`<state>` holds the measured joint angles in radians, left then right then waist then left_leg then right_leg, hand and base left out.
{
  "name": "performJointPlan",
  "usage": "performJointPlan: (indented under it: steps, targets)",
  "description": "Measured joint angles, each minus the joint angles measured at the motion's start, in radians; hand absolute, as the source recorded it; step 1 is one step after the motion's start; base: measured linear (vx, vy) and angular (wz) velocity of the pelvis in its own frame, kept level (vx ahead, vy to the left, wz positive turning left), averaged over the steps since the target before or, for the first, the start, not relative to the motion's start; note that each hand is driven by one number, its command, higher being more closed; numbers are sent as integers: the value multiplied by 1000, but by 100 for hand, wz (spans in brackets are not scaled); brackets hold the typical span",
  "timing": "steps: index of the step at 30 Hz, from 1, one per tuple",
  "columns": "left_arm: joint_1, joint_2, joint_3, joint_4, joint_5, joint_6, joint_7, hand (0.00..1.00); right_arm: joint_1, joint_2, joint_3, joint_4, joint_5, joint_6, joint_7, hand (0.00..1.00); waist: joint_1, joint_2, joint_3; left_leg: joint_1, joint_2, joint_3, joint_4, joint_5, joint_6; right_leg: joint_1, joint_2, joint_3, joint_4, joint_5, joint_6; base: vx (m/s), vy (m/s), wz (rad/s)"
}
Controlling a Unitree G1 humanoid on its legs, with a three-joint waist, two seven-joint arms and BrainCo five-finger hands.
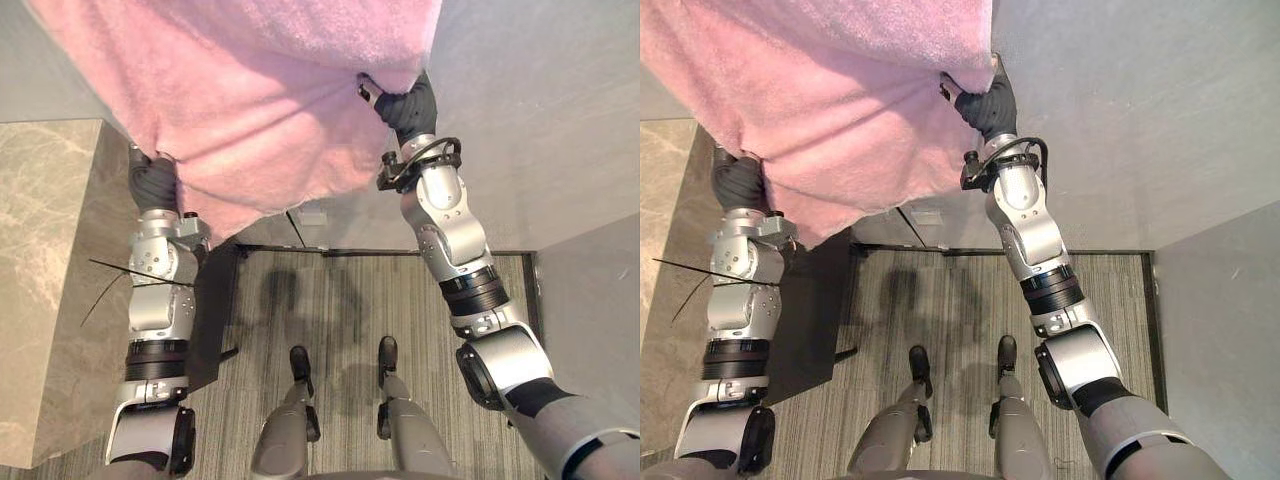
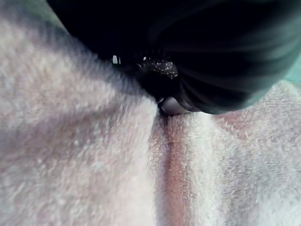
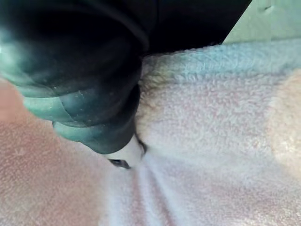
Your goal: Organize washtable
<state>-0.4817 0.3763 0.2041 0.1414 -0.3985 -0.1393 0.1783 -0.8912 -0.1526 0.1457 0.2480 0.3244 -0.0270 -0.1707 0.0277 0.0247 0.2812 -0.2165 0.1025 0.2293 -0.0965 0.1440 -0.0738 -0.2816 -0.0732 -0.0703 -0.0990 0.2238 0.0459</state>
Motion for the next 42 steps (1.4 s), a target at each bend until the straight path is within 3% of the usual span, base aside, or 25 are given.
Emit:
performJointPlan:
  steps: [10,21,27,32,34,38,42]
  targets:
    - [-4,107,63,28,-25,-4,21,0,51,-96,18,-13,110,-7,46,0,-12,-21,-12,-2,2,-6,-1,2,-4,1,1,0,0,0,0,2,9,2]
    - [-10,149,63,28,-71,-24,-4,0,88,-165,16,-39,191,-13,68,0,-12,-43,-27,12,2,-2,1,3,-4,12,1,5,0,1,-1,0,0,0]
    - [9,149,146,27,-82,-26,11,0,253,-251,-170,-41,257,-19,56,0,-12,-60,-63,24,-2,-2,1,3,-4,24,0,6,0,1,-1,0,0,0]
    - [163,136,307,-155,-41,-36,85,0,439,-274,-494,-200,243,-21,-50,0,-19,-48,-114,58,-1,5,-6,-3,-5,55,2,-1,-1,-26,5,10,7,-2]
    - [205,111,352,-230,0,-45,110,0,478,-274,-562,-242,213,-38,-88,0,-25,-35,-138,70,0,0,-6,-4,-7,70,2,-7,-2,-39,2,34,-1,9]
    - [285,47,353,-344,72,-63,125,0,530,-235,-588,-349,148,-48,-160,0,-41,1,-196,96,1,-18,-6,-12,-15,107,1,-28,-4,-52,2,25,2,13]
    - [339,52,294,-408,71,-70,56,0,580,-209,-536,-420,121,-81,-136,0,-42,9,-205,100,2,-29,-6,-12,-15,118,-1,-41,-4,-53,2,-8,6,9]
